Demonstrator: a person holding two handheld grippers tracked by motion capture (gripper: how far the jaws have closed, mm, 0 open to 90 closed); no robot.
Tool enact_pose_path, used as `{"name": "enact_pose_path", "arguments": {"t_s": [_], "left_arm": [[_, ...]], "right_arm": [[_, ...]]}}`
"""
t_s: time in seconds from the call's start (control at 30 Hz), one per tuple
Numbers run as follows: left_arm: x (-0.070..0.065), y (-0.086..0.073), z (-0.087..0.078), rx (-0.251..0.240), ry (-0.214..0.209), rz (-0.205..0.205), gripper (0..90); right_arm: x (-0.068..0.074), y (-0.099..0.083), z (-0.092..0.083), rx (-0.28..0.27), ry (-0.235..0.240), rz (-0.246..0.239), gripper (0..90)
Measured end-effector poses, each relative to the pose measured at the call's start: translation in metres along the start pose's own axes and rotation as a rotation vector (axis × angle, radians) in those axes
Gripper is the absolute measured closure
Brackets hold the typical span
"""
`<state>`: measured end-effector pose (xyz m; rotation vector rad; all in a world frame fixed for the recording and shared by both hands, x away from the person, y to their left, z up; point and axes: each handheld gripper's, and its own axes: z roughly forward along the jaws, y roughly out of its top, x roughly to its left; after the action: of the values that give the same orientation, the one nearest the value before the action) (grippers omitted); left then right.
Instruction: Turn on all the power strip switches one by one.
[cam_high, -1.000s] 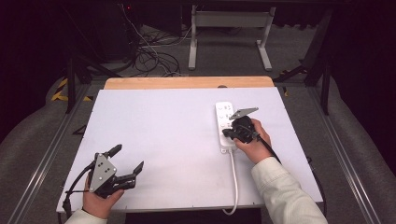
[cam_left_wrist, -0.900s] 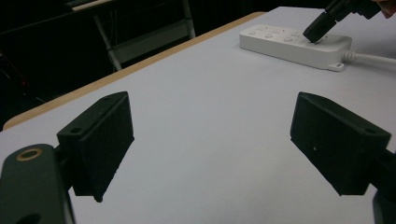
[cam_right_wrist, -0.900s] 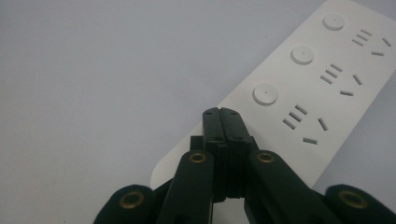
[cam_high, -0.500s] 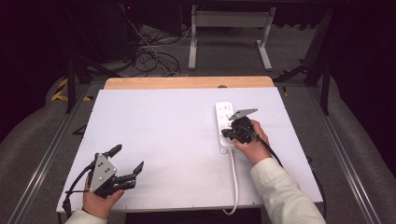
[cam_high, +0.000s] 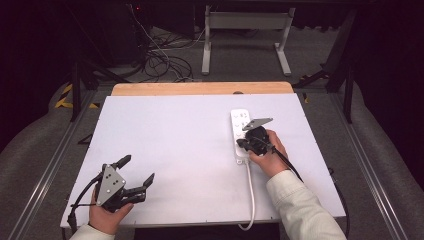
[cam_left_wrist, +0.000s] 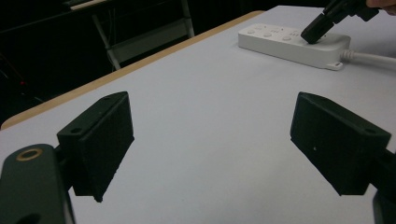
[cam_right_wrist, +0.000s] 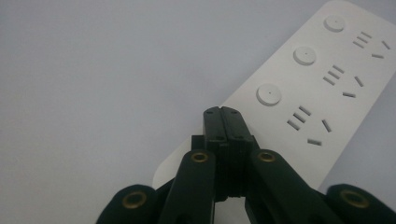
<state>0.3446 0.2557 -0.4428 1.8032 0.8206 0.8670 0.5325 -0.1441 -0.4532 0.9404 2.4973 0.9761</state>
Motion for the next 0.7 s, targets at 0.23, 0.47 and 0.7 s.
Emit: {"name": "enact_pose_path", "arguments": {"t_s": [0.23,0.47,0.7], "left_arm": [[0.000,0.000,0.000,0.000,0.000,0.000,13.6],[0.001,0.000,-0.001,-0.001,0.001,0.004,13.6],[0.001,0.000,0.000,-0.004,0.005,-0.003,13.6]], "right_arm": [[0.001,0.001,0.002,0.006,-0.012,0.014,90.0],[-0.003,0.000,0.002,0.001,0.013,0.053,90.0],[-0.004,0.004,-0.008,-0.085,0.023,0.068,90.0]]}}
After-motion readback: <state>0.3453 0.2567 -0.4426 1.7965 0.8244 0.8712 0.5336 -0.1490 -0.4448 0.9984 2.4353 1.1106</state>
